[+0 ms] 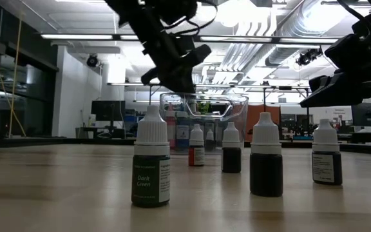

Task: Pick & Place food coloring
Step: Put the bottom small green food coloring bottle into the transparent bin

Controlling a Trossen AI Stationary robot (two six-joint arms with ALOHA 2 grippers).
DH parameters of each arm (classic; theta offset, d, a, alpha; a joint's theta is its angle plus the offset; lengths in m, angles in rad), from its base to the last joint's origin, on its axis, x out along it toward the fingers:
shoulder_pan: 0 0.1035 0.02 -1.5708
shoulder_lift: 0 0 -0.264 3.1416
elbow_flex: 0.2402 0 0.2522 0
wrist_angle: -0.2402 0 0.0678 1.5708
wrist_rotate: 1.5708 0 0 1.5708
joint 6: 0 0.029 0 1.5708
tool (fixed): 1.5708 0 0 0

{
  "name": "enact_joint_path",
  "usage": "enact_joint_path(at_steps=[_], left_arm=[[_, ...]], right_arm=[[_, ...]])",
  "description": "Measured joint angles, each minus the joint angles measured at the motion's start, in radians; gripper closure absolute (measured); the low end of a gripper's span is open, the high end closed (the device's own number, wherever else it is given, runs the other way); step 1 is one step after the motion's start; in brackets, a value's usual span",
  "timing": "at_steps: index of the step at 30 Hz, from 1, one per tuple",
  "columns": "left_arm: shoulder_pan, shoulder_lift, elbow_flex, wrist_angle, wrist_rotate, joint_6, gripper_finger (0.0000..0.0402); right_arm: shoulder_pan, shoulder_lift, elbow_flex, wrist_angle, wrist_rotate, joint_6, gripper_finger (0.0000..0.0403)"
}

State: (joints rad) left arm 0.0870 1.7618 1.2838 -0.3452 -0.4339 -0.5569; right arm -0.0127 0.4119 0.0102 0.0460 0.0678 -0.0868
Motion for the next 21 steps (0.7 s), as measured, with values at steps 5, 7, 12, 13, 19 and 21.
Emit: enact_joint_path(at_steps=[5,7,12,13,19,21], left_arm=[[0.028,0.088,0.142,-0.131,0.001,0.034,0.0363],[0.034,0.128,0.201,-0.147,0.003,0.037,0.0363],[0.044,0.191,0.250,-0.175,0.013,0.036,0.0363],[0.044,0.203,0.250,-0.188,0.017,0.036,0.0363],[0.047,0.264,0.255,-0.181,0.028,-0.024,0.0363],[0.047,0.277,0.254,-0.181,0.027,-0.044,0.0363]], right_arm=[[0.000,0.000,0.000,0.000,0.000,0.000,0.0402],[0.000,0.000,0.000,0.001,0.000,0.000,0.0402],[0.000,0.000,0.000,0.002,0.000,0.000,0.0402],[0.000,0.000,0.000,0.001,0.000,0.000,0.0402],[0.000,0.000,0.000,0.000,0.000,0.000,0.0402],[0.000,0.000,0.000,0.000,0.000,0.000,0.0402]])
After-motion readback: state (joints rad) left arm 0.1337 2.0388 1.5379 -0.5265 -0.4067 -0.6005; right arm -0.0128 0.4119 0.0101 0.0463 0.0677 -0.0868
